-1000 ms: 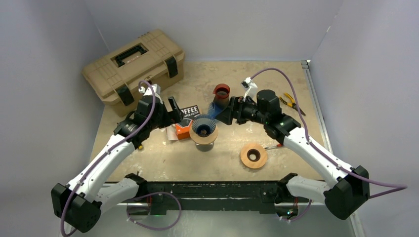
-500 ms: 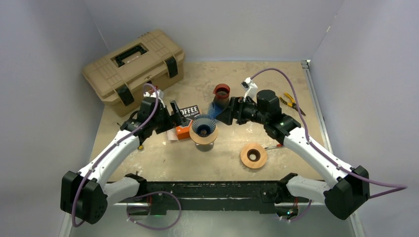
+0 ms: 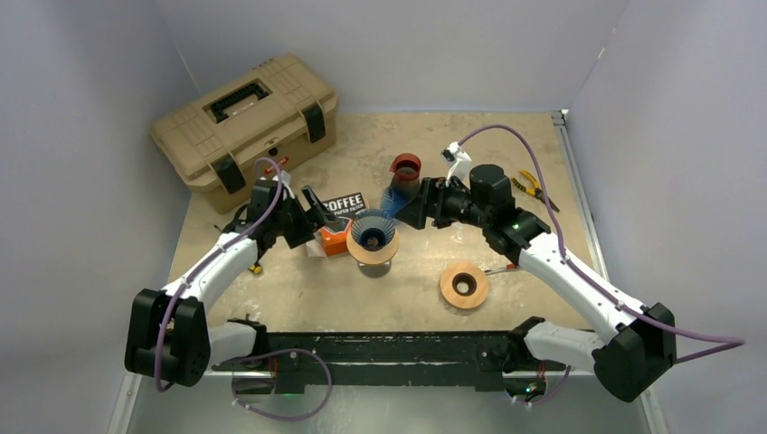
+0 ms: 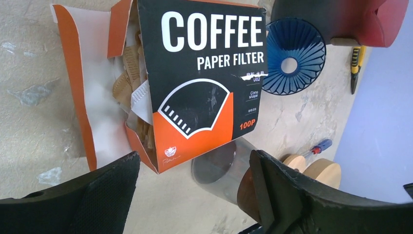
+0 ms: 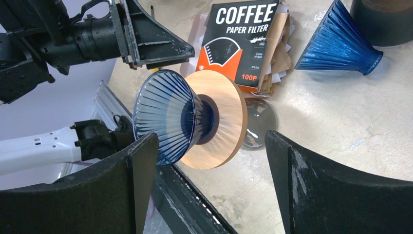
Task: Place the coffee filter in the dripper
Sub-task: Pick up the coffee filter from the coffee filter holder.
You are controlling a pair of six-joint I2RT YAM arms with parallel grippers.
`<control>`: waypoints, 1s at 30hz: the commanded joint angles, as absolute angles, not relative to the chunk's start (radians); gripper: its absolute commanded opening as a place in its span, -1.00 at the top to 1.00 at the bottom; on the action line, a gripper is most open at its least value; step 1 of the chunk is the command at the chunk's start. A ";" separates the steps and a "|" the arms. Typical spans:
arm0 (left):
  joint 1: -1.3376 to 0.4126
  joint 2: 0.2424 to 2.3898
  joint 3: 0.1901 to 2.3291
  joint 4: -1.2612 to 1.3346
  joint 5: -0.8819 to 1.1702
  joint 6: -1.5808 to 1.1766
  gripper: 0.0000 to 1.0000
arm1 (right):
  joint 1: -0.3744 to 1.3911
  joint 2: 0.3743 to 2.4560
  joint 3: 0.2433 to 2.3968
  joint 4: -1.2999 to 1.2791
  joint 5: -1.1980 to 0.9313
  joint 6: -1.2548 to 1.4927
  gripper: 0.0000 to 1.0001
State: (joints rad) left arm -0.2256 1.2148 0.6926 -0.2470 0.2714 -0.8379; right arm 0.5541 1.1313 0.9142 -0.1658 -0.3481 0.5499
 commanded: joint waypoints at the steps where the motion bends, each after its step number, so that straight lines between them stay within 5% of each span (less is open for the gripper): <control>1: -0.194 1.229 0.676 -0.151 0.331 -0.869 -0.61 | 0.547 1.134 0.936 -0.163 -0.325 0.525 -0.66; 18: -0.146 1.272 0.681 -0.142 0.288 -0.848 0.04 | 0.544 1.167 0.954 -0.157 -0.331 0.522 -0.66; 30: -0.124 1.280 0.679 -0.181 0.244 -0.818 0.21 | 0.543 1.182 0.959 -0.154 -0.343 0.522 -0.66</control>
